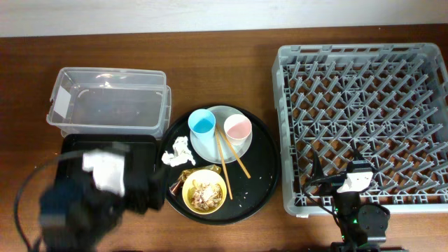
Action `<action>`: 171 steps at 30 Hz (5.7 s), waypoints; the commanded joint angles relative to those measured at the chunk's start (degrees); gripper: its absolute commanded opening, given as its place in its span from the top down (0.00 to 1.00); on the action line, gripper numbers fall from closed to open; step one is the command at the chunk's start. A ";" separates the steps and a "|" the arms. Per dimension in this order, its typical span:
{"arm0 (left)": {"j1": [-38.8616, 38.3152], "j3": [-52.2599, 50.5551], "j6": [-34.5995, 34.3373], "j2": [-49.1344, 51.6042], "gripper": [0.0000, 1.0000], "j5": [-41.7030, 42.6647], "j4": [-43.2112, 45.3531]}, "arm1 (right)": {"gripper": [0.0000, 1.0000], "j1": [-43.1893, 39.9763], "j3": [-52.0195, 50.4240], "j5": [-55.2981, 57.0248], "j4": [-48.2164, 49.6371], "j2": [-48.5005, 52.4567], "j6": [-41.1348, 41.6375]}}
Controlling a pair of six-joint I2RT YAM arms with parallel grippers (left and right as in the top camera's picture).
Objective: Sort waste into correct bins and load items into the dishwasher rack
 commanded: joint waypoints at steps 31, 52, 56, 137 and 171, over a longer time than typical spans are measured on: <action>-22.71 1.84 -21.81 68.19 0.29 -32.85 11.21 | 0.01 0.31 -0.42 -0.13 -0.09 -0.39 -0.33; -22.69 -2.95 -20.59 59.65 1.00 -33.33 17.20 | 0.02 0.31 -0.42 -0.13 -0.09 -0.39 -0.33; -22.69 7.08 -18.95 45.35 1.00 -35.06 6.99 | 0.02 0.31 -0.42 -0.13 -0.09 -0.39 -0.33; -8.63 25.14 -2.80 46.12 0.01 -12.52 -7.37 | 0.02 0.31 -0.42 -0.13 -0.09 -0.37 -0.35; -48.57 -2.29 -37.64 59.95 0.96 -22.97 8.57 | 0.02 0.31 -0.42 -0.13 -0.09 -0.37 -0.33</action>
